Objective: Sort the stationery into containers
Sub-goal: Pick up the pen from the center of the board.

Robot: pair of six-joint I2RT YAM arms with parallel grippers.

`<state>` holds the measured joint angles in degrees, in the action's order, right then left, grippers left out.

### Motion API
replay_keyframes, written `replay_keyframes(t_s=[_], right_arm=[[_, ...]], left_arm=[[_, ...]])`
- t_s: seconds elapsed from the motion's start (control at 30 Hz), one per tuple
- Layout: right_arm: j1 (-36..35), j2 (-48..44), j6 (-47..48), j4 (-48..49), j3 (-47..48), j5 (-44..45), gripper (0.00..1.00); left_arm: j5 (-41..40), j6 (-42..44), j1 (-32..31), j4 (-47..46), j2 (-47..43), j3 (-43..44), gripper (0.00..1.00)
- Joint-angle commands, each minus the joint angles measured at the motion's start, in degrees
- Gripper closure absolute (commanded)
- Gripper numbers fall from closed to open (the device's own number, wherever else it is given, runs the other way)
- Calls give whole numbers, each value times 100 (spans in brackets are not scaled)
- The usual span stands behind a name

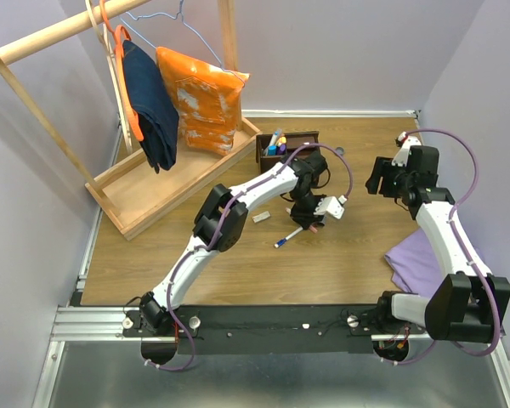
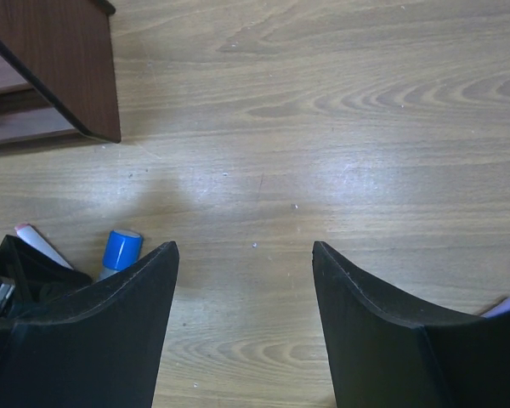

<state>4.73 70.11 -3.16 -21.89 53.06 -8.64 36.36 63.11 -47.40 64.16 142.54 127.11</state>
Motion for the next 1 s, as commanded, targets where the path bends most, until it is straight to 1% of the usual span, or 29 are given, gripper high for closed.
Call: replay_keyframes(t_s=[0.0, 0.13, 0.33, 0.37, 0.43, 0.47, 0.57, 0.6, 0.77, 0.87, 0.9, 0.97], right_arm=[[72, -137, -71, 115, -76, -120, 28], [81, -190, -71, 88, -85, -137, 28], [98, -278, -71, 10, -50, -138, 30], [107, -287, -71, -43, -24, -129, 30], [116, -296, -45, -96, 90, -103, 31], [116, -296, -45, -148, 126, -102, 31], [133, -313, 8, -184, 248, -67, 32], [142, -322, 8, -184, 266, -58, 32], [177, -375, -18, -184, 328, -67, 32], [212, -392, -44, -175, 328, -58, 32], [230, -401, -53, -167, 319, -67, 32], [265, -401, -88, -149, 293, -76, 32]], left_arm=[[-559, -35, -129, 756, 441, 77, 64], [-595, -220, -173, 721, 529, 112, 67], [-525, -519, -182, 571, 600, 200, 79], [-490, -528, -182, 571, 582, 209, 82], [-393, -537, -182, 571, 451, 288, 85], [-306, -537, -182, 580, 389, 340, 88], [-182, -554, -165, 545, 12, 569, 91], [-156, -563, -156, 510, -242, 630, 92], [134, -756, 46, 246, -999, 684, 96], [389, -1124, 239, 88, -1404, 657, 97], [485, -1395, 309, 27, -1570, 588, 97], [828, -1713, 554, -315, -1755, 395, 98]])
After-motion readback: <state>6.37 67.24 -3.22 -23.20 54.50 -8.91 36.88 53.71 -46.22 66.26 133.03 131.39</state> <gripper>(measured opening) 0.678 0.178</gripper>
